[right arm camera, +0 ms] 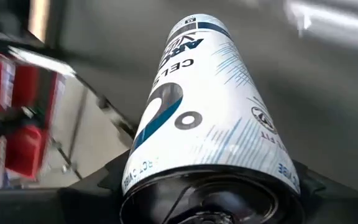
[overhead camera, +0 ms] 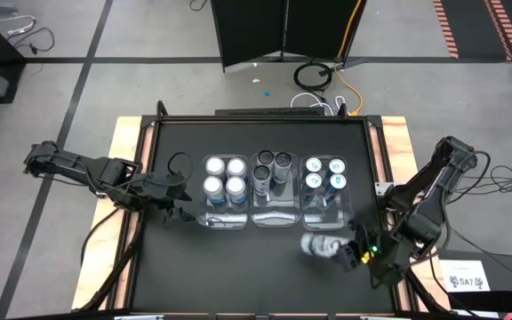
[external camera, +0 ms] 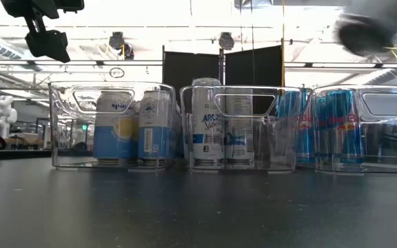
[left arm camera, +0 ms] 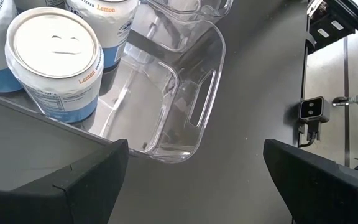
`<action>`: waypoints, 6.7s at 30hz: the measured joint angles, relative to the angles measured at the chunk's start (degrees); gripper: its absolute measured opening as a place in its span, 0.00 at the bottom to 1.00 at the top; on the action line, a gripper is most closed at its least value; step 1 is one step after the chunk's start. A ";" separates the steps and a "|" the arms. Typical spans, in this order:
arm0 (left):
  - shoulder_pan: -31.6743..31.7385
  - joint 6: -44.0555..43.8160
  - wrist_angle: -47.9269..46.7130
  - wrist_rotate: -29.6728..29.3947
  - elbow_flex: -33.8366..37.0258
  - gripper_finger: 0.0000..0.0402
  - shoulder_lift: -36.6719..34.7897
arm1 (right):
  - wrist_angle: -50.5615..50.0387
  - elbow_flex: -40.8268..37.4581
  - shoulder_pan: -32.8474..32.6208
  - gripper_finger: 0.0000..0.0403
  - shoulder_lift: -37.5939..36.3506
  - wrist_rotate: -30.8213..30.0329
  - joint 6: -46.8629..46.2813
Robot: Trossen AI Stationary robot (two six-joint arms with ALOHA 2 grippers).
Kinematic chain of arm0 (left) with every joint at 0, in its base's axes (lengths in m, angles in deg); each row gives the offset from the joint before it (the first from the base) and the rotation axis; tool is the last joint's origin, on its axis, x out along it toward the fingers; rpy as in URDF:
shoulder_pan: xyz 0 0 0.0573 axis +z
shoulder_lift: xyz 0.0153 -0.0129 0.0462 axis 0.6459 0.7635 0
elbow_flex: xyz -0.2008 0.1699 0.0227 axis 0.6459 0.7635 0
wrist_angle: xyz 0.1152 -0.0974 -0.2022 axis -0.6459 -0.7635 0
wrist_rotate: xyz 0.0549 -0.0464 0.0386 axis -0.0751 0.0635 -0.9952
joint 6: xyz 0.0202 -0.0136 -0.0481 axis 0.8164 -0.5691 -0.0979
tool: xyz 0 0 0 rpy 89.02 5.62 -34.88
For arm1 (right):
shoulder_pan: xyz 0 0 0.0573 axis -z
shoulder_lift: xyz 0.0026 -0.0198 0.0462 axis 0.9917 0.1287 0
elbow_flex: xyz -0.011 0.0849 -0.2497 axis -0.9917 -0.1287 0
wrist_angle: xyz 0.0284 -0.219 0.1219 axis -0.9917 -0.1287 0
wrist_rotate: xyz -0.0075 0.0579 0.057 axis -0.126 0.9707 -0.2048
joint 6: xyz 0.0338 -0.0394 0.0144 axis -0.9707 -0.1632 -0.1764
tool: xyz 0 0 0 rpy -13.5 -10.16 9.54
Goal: Sort soda cans
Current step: Put the white-blue soda can into the center transparent bin, then return to Home Position
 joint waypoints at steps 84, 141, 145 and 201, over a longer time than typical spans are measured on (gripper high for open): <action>0.00 0.00 -0.04 0.02 0.00 0.95 0.00 | -24.01 33.07 61.30 0.68 40.83 27.05 73.20; -4.59 28.40 26.39 -14.56 22.06 0.95 -31.49 | -32.55 57.83 38.40 0.88 33.44 0.34 77.14; -3.12 28.60 35.38 -4.04 30.99 0.95 -43.33 | -32.56 57.83 36.59 0.88 33.39 0.34 76.15; 15.91 31.50 45.63 -4.48 44.74 0.95 -46.86 | -22.08 40.56 33.37 0.88 32.38 -3.60 76.52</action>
